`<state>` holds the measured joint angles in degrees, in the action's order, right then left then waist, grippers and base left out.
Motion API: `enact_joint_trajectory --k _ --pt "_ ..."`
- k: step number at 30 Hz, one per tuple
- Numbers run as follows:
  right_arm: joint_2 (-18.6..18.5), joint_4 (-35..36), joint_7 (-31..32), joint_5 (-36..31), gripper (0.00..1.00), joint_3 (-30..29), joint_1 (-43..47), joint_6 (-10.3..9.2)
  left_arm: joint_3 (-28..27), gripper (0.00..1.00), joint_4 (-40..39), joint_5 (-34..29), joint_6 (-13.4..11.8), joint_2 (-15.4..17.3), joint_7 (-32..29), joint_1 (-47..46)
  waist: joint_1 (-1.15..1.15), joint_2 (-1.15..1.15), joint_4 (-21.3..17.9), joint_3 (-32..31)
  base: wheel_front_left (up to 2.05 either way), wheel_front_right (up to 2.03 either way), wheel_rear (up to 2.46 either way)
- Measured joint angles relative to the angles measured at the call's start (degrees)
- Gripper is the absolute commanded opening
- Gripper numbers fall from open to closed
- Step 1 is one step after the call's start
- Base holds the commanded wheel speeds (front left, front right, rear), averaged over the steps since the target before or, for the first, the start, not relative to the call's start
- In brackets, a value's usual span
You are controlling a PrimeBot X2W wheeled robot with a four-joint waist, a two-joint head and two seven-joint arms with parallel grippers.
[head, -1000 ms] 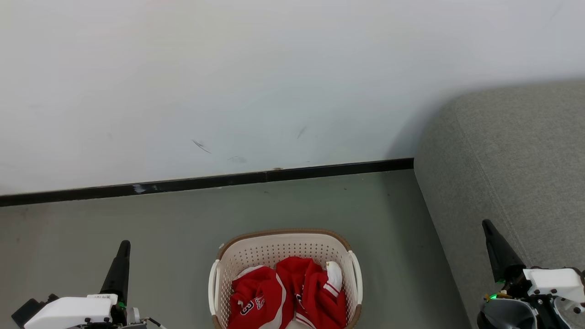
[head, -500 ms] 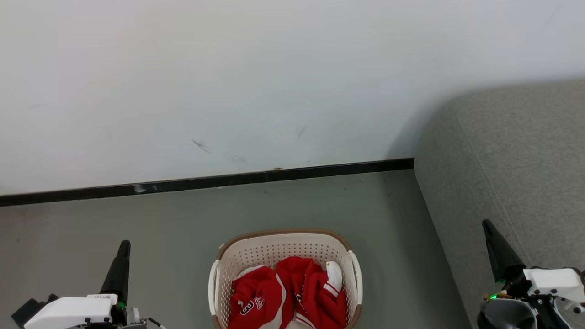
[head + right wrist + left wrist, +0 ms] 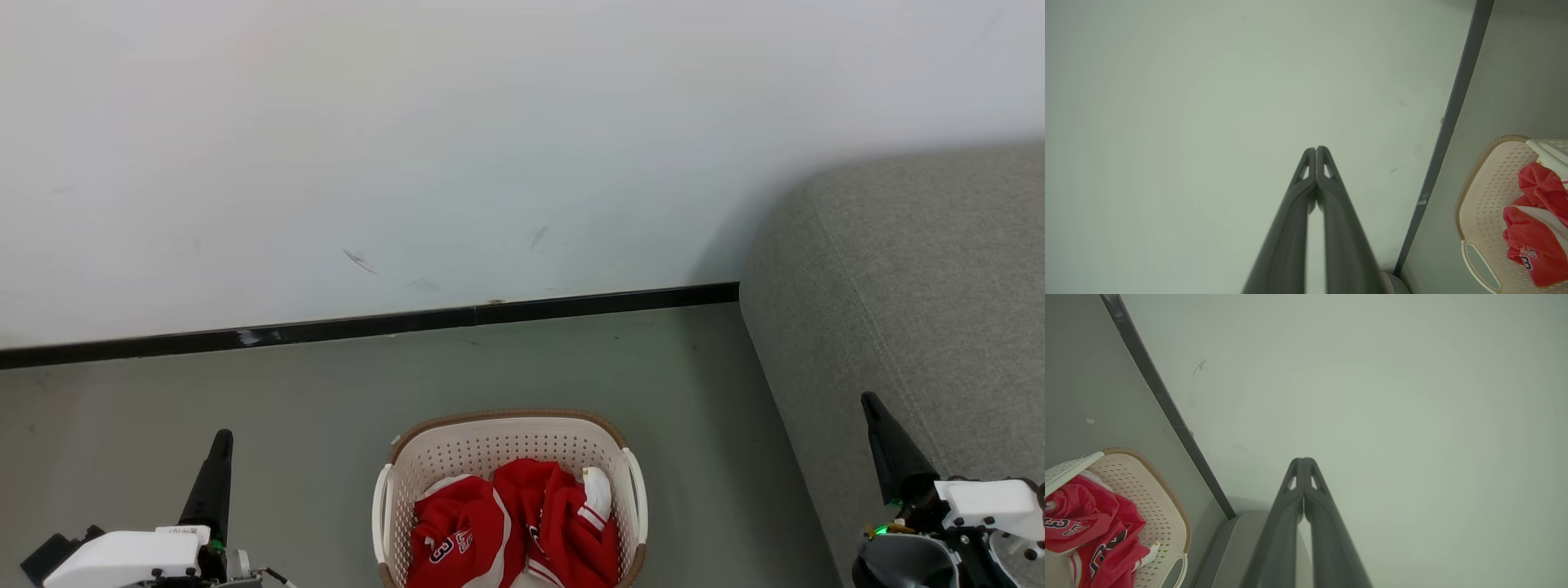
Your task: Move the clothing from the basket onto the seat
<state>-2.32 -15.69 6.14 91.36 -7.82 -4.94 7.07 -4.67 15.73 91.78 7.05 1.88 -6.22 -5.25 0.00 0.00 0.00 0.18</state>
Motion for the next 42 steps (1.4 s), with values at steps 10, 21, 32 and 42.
enact_joint_trajectory --k 10,21,32,42 --pt "1.7 -3.6 -0.1 -0.2 1.0 0.4 3.3 -0.07 0.5 1.0 3.7 0.0 -0.1 -2.0 0.0 2.6 0.0 0.0 0.0 0.0 0.0 0.0 0.0" --pt "1.7 -2.8 -2.3 -1.2 1.0 1.8 3.3 -0.07 1.1 1.0 3.0 -0.2 -0.1 -1.8 1.8 2.6 0.01 0.0 0.0 0.2 0.0 0.0 0.0" --pt "0.2 -1.6 -4.7 -7.0 1.0 4.3 3.1 -0.05 2.5 1.0 2.3 -3.4 -0.1 -0.3 4.4 2.5 0.27 0.0 -0.1 0.0 0.0 0.0 0.0" --pt "-1.0 -0.8 -6.8 -15.7 1.0 5.5 2.1 -0.05 4.0 1.0 2.3 -8.4 -0.1 1.2 6.9 2.5 0.78 0.0 -0.1 -0.9 0.0 0.0 0.0"
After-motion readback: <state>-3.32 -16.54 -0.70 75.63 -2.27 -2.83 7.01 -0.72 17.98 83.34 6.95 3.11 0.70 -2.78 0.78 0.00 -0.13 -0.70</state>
